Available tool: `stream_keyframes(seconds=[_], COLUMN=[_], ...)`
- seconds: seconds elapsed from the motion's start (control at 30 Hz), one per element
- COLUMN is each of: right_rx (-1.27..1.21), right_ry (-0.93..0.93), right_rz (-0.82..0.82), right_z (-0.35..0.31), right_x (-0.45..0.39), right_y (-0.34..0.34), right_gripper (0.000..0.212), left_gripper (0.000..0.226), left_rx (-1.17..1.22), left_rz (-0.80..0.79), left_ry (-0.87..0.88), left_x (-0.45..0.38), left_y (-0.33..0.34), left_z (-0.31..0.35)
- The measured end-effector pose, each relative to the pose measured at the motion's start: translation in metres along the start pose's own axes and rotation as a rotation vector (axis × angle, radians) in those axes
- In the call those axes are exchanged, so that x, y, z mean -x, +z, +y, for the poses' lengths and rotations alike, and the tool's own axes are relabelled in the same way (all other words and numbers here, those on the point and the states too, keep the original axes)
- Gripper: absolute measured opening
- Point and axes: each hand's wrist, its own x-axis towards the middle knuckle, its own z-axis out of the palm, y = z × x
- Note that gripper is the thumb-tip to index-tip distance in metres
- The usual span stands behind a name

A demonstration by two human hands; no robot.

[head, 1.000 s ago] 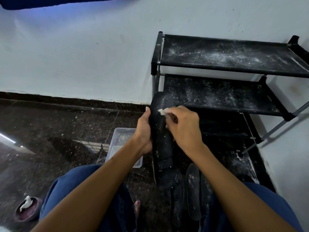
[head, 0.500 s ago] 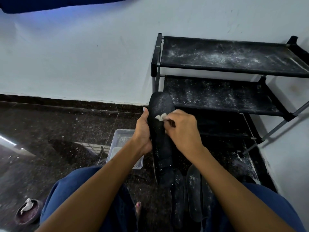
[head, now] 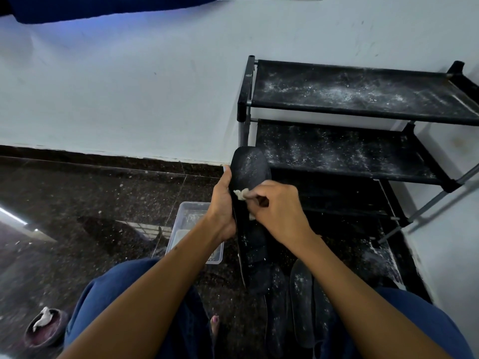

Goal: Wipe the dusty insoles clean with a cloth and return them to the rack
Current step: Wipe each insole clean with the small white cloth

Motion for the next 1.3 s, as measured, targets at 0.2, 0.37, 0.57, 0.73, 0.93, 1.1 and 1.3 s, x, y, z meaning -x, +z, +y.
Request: stream_keyframes(seconds=[0.2,0.37,0.57,0.73,0.93,1.1,1.3], right_rx=[0.004,0.078,0.018,0.116,0.125,0.053,0.102], right_ry=[-0.006,-0.005,-0.036,-0.041,-0.064,-0.047,-0.015], right_rz=[-0.011,0.114,-0.016,0.093,0.074,-0.008,0.038], right_z=[-0.0029,-0.0009,-0.0020,-0.0016,-0.0006,-0.0055,-0.0010], right_x=[0.0002,-0.0013,0.0001,0.0004,0.0003,0.0031,0.0019], right_y=[0.0017,-0.0024,-0.0011,-0.0012,-0.0014,0.0013,-0.0020], right_gripper=[0.015,0.014,0.015,0.015,0.014,0.016,0.013], left_gripper=[0.071,0.071,0.066,0.072,0.074,0.076,0.077], left_rx=[0.002,-0.009,-0.025,-0.018,0.007,-0.002,0.001], left_rz=[0.026,0.007,0.047,0.033,0.038,0.049,0.064], left_ry=[-0.001,0.013,-0.028,-0.025,-0.043,-0.039,-0.020], left_x=[-0.0006,-0.0005,-0.0016,-0.0027,0.0000,-0.0018,-0.0043], left_y=[-0.0001,-0.0010,-0.0024,-0.0003,-0.0022,-0.0015,-0.0044], left_z=[0.0007,0.0038,0.0026,0.0009,0.0032,0.0028,0.0015])
